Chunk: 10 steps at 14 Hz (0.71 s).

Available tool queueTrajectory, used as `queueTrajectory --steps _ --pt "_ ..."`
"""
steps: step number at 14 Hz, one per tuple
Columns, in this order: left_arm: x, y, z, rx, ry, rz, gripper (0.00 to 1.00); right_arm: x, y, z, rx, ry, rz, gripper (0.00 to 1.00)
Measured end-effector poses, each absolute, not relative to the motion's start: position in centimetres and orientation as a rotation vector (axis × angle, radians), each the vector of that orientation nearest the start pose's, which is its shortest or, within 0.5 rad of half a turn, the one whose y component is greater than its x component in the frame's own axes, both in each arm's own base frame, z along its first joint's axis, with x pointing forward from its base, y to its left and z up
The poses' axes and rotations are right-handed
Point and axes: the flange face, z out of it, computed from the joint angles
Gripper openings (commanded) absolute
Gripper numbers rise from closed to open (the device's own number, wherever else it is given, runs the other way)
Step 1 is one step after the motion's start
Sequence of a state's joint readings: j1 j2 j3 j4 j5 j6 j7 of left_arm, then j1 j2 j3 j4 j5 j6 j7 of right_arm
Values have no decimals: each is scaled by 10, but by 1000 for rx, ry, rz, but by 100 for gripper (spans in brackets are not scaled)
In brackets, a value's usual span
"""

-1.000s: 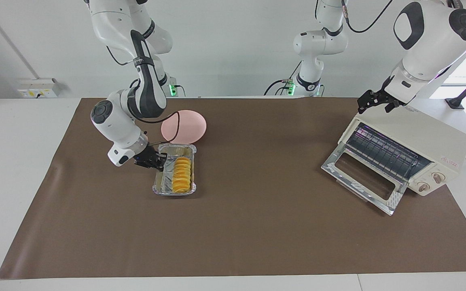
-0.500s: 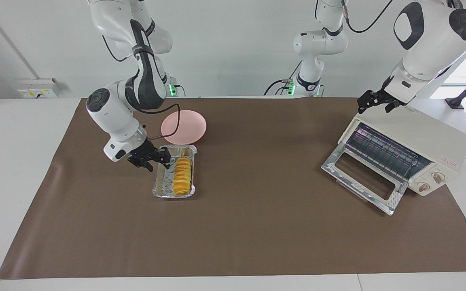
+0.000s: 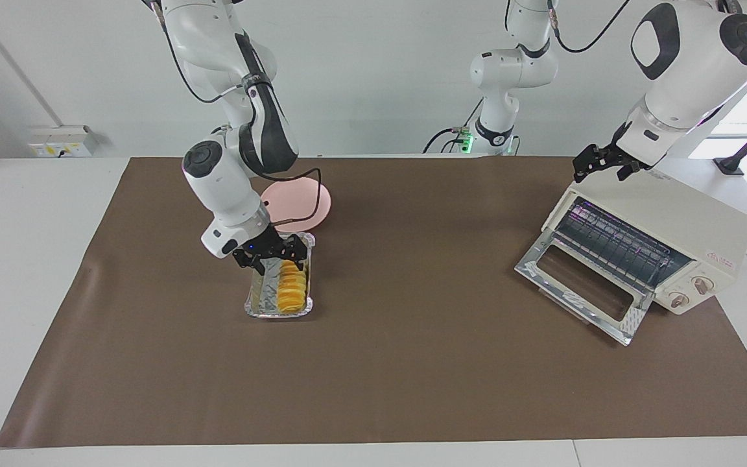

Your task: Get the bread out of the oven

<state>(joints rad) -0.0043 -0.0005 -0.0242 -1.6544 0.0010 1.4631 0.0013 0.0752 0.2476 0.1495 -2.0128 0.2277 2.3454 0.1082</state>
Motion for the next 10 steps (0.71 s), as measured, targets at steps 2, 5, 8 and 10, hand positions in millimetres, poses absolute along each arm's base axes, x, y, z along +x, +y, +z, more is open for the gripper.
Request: queueTrajectory --steps 2,5,8,10 --pt "538 -15 578 -3123 47 299 100 588 132 330 -2926 71 -56 99" --pt "538 -15 578 -3123 47 299 100 588 132 315 -2926 84 -72 89" --pt "538 -15 578 -3123 47 299 100 585 137 305 -2928 88 -55 77" --pt "538 -15 578 -3123 47 299 100 582 141 302 -2929 102 -43 47"
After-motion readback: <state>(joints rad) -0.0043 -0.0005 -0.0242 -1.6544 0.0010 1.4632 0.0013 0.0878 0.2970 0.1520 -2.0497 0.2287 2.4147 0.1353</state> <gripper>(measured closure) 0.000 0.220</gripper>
